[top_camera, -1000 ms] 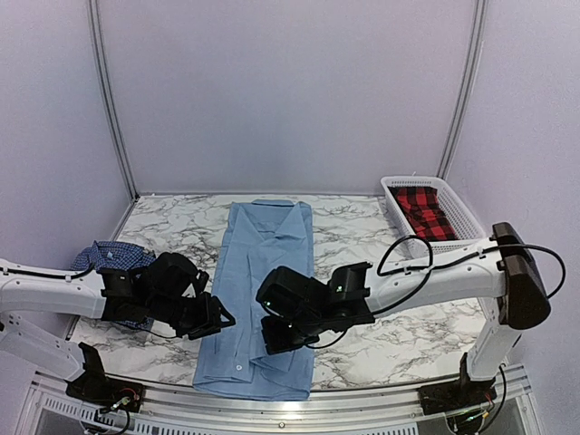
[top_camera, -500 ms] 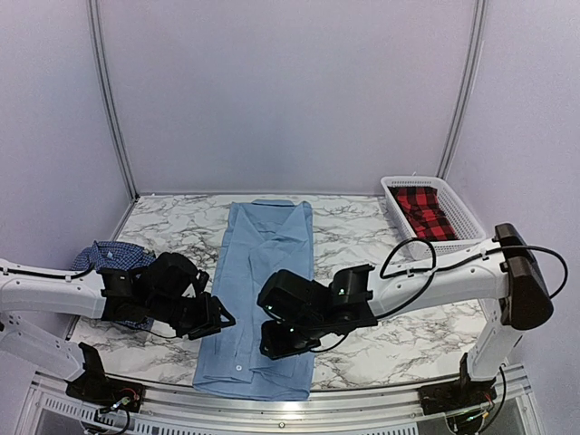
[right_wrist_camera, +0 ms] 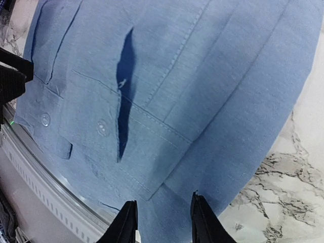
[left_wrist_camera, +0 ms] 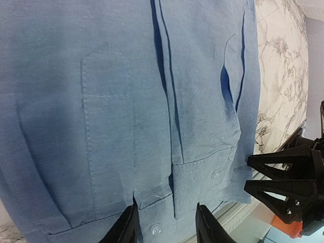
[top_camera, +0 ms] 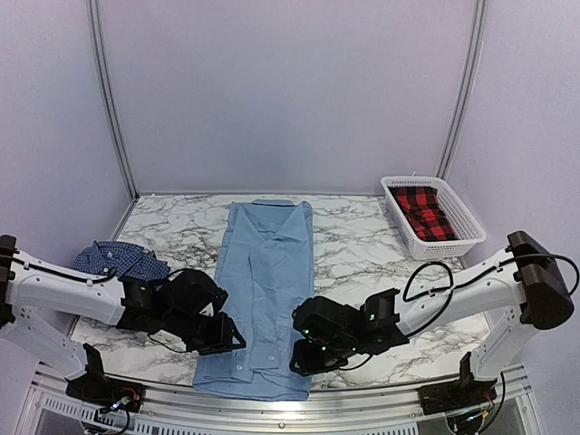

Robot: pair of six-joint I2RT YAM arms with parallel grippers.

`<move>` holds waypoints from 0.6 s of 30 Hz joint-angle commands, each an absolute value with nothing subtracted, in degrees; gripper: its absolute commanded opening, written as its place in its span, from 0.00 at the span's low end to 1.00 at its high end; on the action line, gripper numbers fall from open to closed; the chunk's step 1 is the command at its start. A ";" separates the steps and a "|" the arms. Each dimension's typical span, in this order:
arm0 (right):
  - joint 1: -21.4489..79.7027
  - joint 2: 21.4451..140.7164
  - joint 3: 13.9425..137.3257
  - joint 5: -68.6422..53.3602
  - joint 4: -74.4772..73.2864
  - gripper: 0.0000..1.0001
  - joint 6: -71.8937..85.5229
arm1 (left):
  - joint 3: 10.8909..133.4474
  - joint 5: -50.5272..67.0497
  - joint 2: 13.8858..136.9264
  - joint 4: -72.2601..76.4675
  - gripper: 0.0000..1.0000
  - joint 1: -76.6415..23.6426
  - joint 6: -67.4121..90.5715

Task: Fold and stack the long sleeve shirts
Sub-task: Adjust the sleeve of the 1/3-folded shirt.

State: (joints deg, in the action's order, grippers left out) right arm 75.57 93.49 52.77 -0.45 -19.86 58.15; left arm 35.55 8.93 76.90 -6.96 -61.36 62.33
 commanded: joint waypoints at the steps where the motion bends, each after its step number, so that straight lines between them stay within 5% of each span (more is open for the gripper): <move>1: 75.26 92.73 50.90 -2.49 -12.09 0.32 61.08 | 39.53 9.32 81.84 -4.31 0.40 -64.07 61.31; 18: 74.21 94.41 47.42 -2.21 -7.06 0.31 62.43 | 41.57 7.40 91.55 -2.73 0.29 -68.10 62.84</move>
State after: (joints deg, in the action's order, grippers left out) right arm 74.70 93.49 48.29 -2.33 -10.39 61.52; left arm 40.64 8.38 89.62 -2.72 -67.40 62.65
